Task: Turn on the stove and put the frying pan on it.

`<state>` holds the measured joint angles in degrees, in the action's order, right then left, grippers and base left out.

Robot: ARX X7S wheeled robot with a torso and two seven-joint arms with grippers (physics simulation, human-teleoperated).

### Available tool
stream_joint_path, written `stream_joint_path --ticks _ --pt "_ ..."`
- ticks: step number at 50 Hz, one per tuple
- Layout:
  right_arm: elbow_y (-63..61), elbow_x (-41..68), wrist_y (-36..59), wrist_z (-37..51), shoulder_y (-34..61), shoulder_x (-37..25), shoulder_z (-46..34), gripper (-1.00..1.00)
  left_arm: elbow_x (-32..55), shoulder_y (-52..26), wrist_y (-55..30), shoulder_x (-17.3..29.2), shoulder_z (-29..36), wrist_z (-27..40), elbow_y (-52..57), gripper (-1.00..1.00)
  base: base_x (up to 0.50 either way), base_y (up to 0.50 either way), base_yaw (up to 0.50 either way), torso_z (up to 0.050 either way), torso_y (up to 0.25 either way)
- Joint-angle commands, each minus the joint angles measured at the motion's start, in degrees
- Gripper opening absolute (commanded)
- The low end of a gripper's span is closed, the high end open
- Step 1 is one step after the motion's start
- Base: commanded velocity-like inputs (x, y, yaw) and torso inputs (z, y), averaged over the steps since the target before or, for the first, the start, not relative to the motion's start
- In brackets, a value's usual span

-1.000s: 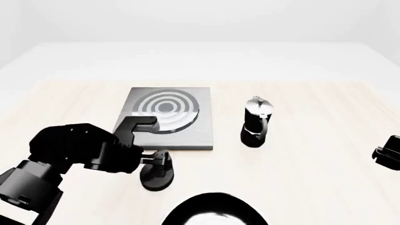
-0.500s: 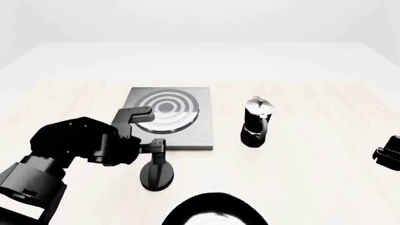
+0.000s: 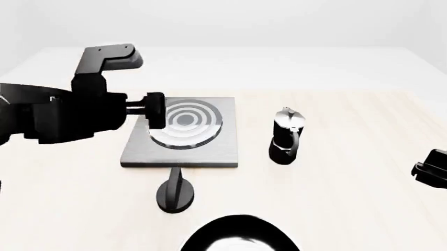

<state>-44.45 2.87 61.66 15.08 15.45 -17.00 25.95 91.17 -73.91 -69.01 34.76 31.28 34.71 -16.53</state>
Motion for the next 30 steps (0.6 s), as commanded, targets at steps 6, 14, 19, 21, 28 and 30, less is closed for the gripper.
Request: stream_joint_path --ticks 6,14,19,21,28,30 --pt "-0.73 0.60 1.25 -0.29 0.46 -0.40 -1.08 1.00 5.91 -5.01 -13.03 12.82 -4.34 0.75 24.49 1.00 0.00 0.00 0.00 0.000 0.000" --pt "-0.67 0.99 1.80 -0.57 0.87 -0.71 -1.27 1.00 -11.47 -6.70 -11.61 20.99 3.20 -29.61 44.41 1.00 0.00 0.00 0.00 0.000 0.000" --pt "-0.21 1.29 2.21 -0.73 1.09 -0.73 -1.17 1.00 0.95 -8.38 -14.08 22.80 2.61 -29.95 48.53 1.00 0.00 0.00 0.00 0.000 0.000" --pt "-0.49 1.40 2.95 -0.71 1.49 -0.86 -1.16 1.00 7.59 -9.86 -14.79 23.62 3.48 -27.23 48.74 1.00 0.00 0.00 0.00 0.000 0.000" --pt "-0.63 1.18 4.57 -0.03 2.42 -1.09 -0.68 1.00 21.48 -11.38 -12.86 25.83 8.09 -19.28 53.08 1.00 0.00 0.00 0.00 0.000 0.000" --pt "-0.55 1.01 5.10 0.42 2.82 -0.97 -0.59 1.00 25.26 -10.95 -10.95 26.32 9.45 -17.03 55.50 1.00 0.00 0.00 0.00 0.000 0.000"
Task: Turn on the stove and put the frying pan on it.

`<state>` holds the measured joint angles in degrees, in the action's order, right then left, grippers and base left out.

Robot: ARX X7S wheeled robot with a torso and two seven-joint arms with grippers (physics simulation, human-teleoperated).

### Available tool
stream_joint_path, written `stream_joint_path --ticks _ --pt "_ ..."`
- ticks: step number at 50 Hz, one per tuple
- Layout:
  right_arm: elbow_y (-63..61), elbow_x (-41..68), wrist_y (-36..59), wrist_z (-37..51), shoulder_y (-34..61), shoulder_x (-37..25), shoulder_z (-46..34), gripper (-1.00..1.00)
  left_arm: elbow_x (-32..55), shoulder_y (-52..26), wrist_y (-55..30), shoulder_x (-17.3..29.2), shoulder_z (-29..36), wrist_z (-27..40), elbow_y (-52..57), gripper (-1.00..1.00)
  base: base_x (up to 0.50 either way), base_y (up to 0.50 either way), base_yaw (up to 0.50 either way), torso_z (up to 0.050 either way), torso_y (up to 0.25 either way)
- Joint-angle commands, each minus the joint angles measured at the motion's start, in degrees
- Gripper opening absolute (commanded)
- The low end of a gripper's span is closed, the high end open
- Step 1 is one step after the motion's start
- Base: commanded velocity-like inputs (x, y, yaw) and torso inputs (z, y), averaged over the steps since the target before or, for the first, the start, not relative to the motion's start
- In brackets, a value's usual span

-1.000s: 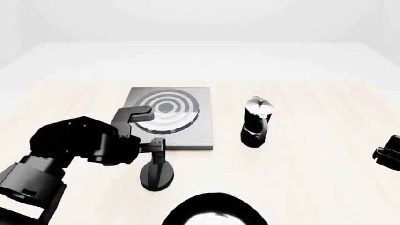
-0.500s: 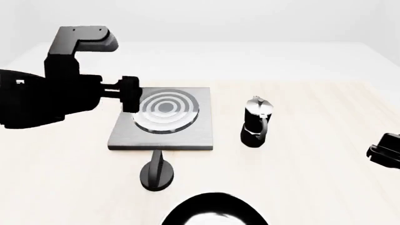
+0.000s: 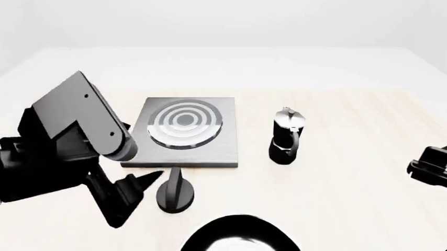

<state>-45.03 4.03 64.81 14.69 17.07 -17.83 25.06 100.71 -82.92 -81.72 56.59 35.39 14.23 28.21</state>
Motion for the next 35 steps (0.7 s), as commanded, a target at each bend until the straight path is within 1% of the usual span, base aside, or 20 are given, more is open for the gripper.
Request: stream_joint_path --ticks 1,3,7,11,14,18,23,26,35 --pt "-0.01 -0.20 2.10 0.90 1.27 -0.20 0.23 1.00 16.61 -1.80 2.02 4.54 5.81 3.83 11.38 1.00 0.00 0.00 0.00 0.000 0.000" --pt "-0.21 -0.29 2.66 1.12 1.54 -0.26 0.16 1.00 18.27 -1.56 2.94 4.56 6.81 5.37 13.10 1.00 0.00 0.00 0.00 0.000 0.000" --pt "-0.04 -0.49 2.46 1.38 1.18 -0.24 0.32 1.00 20.27 -1.69 3.96 4.44 7.75 6.36 14.07 1.00 0.00 0.00 0.00 0.000 0.000" --pt "0.36 -0.41 2.12 1.33 0.83 -0.10 0.66 1.00 18.86 0.44 3.93 4.67 7.95 5.71 14.81 1.00 0.00 0.00 0.00 0.000 0.000" --pt "0.27 -0.32 2.51 1.31 0.99 -0.18 0.73 1.00 19.43 1.06 4.20 4.99 8.53 5.96 15.42 1.00 0.00 0.00 0.00 0.000 0.000" --pt "0.28 -0.33 2.58 1.36 0.95 -0.30 0.60 1.00 21.47 0.90 3.83 5.66 10.60 7.49 15.88 1.00 0.00 0.00 0.00 0.000 0.000" --pt "0.23 -0.35 2.79 1.47 0.93 -0.41 0.43 1.00 23.22 2.70 4.22 7.28 13.20 9.30 17.01 1.00 0.00 0.00 0.00 0.000 0.000" --pt "0.03 -0.26 3.01 1.41 0.99 -0.52 0.55 1.00 22.68 5.41 4.53 8.83 14.45 9.69 17.92 1.00 0.00 0.00 0.00 0.000 0.000" --pt "0.19 -0.12 2.90 1.44 0.97 -0.52 0.34 1.00 20.88 8.54 4.75 10.80 15.24 9.26 18.38 1.00 0.00 0.00 0.00 0.000 0.000"
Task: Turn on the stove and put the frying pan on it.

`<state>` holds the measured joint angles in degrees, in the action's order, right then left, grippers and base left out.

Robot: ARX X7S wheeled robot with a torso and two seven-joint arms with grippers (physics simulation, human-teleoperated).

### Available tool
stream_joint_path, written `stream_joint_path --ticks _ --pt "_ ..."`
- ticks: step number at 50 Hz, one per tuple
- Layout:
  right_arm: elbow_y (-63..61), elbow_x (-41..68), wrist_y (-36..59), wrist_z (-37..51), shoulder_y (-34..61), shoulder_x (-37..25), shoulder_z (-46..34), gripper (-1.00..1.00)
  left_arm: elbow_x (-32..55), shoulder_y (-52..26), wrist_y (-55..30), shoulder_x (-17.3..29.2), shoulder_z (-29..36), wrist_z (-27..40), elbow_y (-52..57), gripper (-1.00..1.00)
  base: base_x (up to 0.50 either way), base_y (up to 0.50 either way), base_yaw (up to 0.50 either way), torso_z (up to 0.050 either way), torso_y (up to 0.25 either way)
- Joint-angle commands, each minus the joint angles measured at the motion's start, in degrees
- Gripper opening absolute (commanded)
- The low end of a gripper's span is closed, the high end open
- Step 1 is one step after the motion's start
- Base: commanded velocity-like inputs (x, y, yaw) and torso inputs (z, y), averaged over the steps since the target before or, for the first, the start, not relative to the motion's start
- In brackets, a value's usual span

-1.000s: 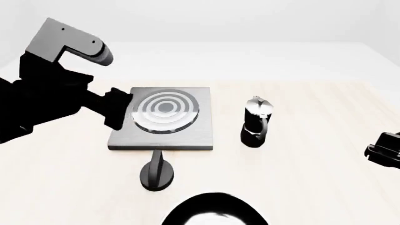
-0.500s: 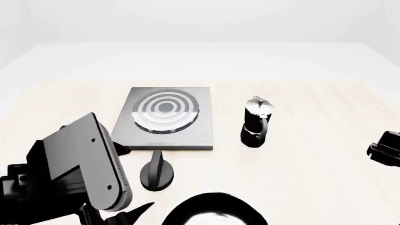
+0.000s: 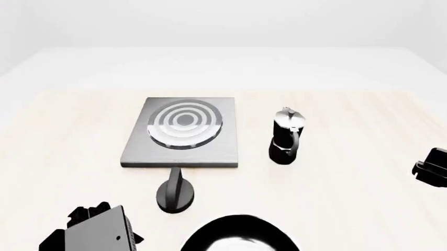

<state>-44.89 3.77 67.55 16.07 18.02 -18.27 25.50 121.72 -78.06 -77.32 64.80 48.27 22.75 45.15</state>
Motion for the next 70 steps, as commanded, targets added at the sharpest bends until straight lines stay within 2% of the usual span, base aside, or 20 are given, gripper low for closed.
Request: stream_joint_path --ticks 1,5,9,34,48,58,70 --pt "0.05 0.18 0.16 0.05 0.02 -0.08 -0.09 1.00 -0.27 3.78 0.40 2.69 2.26 0.55 1.47 1.00 0.00 0.00 0.00 0.000 0.000" --pt "0.15 0.40 0.44 -0.05 0.23 0.04 -0.09 1.00 -0.54 4.11 0.09 3.12 2.82 0.88 0.82 1.00 0.00 0.00 0.00 0.000 0.000" --pt "0.26 0.85 0.31 -0.39 0.27 0.32 0.31 1.00 0.75 2.62 -1.60 3.01 6.25 5.65 -2.29 1.00 0.00 0.00 0.00 0.000 0.000" --pt "-0.09 1.05 0.84 -0.18 0.27 -0.17 -0.03 1.00 -2.17 5.90 -1.46 1.43 8.02 3.70 -1.88 1.00 0.00 0.00 0.00 0.000 0.000" --pt "-0.06 1.14 1.12 0.07 0.60 -0.36 -0.43 1.00 -1.25 4.59 -1.46 3.31 10.26 7.62 -5.33 1.00 0.00 0.00 0.00 0.000 0.000" --pt "0.05 1.17 0.79 0.28 0.49 -0.25 -0.55 1.00 -2.61 5.01 -1.46 3.07 10.29 6.56 -5.64 1.00 0.00 0.00 0.00 0.000 0.000" --pt "0.85 1.09 -0.41 0.57 -0.27 0.09 -1.00 1.00 -10.68 9.13 -1.39 1.46 10.56 2.27 -7.71 1.00 0.00 0.00 0.00 0.000 0.000"
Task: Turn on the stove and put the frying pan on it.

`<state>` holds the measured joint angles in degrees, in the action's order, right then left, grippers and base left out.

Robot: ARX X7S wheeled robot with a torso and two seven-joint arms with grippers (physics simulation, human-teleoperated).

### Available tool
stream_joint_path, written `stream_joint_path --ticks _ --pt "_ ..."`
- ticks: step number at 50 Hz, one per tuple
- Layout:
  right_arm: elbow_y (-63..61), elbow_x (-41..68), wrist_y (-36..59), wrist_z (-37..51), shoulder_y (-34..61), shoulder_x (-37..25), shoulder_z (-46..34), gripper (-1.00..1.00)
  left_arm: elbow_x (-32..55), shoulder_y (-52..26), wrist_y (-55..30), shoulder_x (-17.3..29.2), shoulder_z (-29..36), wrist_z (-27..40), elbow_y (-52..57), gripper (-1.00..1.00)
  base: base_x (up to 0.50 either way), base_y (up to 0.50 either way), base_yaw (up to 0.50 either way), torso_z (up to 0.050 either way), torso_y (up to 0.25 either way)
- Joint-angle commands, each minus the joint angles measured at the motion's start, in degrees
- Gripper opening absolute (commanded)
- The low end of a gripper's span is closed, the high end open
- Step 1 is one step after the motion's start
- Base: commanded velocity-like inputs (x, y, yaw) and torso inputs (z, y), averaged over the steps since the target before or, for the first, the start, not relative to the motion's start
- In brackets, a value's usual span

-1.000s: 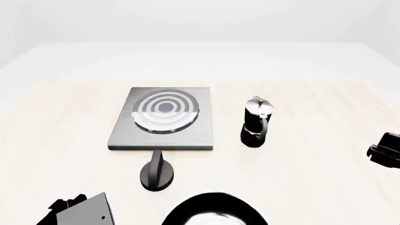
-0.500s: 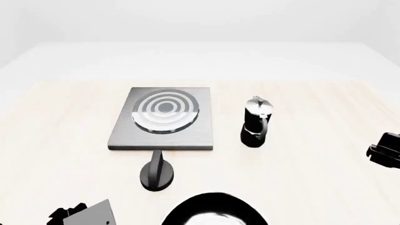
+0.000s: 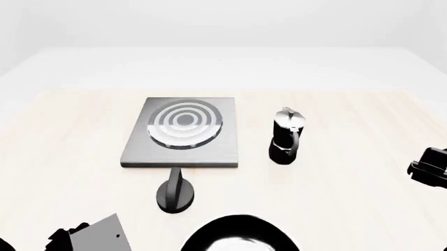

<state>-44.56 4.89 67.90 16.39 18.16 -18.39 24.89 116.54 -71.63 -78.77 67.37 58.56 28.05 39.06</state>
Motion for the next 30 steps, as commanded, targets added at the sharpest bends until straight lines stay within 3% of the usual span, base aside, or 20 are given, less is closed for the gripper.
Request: stream_joint_path --ticks 1,30 --pt "0.54 -0.02 -0.79 0.26 -0.43 0.21 -0.41 1.00 -6.19 2.97 -0.25 -1.34 0.45 -3.32 -1.78 1.00 0.00 0.00 0.00 0.000 0.000" --pt "-0.08 0.28 -0.32 0.72 -0.14 0.03 -0.75 1.00 -20.81 10.49 1.57 -2.58 1.99 -14.74 -5.14 1.00 0.00 0.00 0.00 0.000 0.000"
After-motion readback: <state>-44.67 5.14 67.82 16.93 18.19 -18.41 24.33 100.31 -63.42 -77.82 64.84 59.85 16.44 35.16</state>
